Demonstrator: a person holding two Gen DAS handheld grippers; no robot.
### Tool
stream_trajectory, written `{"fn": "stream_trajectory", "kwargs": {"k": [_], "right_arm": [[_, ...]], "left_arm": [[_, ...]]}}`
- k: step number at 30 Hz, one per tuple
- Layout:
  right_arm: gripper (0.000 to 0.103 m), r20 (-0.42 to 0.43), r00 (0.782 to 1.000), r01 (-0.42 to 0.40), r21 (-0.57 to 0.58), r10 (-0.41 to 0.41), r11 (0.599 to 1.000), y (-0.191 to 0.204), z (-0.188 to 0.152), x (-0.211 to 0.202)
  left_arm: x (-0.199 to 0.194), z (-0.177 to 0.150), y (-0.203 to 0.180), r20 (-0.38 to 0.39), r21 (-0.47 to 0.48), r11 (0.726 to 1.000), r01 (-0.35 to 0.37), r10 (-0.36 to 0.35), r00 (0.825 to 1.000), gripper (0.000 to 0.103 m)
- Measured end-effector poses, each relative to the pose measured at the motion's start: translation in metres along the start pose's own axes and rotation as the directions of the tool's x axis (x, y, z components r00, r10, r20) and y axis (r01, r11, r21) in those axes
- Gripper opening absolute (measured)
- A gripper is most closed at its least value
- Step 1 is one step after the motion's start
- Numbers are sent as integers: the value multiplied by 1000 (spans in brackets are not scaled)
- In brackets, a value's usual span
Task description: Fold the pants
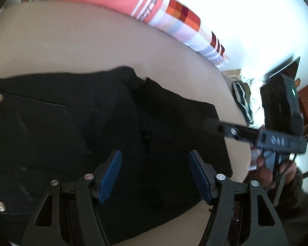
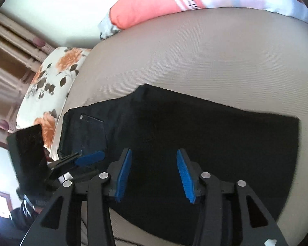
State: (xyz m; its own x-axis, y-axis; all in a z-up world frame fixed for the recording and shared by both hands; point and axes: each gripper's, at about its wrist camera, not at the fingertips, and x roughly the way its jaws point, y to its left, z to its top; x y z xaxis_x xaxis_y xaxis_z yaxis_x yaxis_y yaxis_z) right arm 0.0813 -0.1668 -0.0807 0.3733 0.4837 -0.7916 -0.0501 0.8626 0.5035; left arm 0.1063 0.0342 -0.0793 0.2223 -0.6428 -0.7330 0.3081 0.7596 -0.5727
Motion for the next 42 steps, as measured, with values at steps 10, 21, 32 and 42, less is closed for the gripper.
{"fn": "stream_trajectory", "kwargs": {"k": [10,21,32,42], "right_arm": [[44,25,1000,5,142,-9,990,-46,-30,-8],[44,46,978,198,75,-202,977,-57,-44,-14],[44,146,932,329,40,-332,943,-68,-20,-23],[33,163,894,421,9,-416,907,-83,20,-4]], "left_arm": [[40,16,5,-98,-84,996,-20,12,995,36],[42,-6,2,-92,-82,995,-61,54,994,3],[23,13,-40,81,136,951,-277,268,960,16],[64,57,-57,90,243,933,-265,250,964,18]]}}
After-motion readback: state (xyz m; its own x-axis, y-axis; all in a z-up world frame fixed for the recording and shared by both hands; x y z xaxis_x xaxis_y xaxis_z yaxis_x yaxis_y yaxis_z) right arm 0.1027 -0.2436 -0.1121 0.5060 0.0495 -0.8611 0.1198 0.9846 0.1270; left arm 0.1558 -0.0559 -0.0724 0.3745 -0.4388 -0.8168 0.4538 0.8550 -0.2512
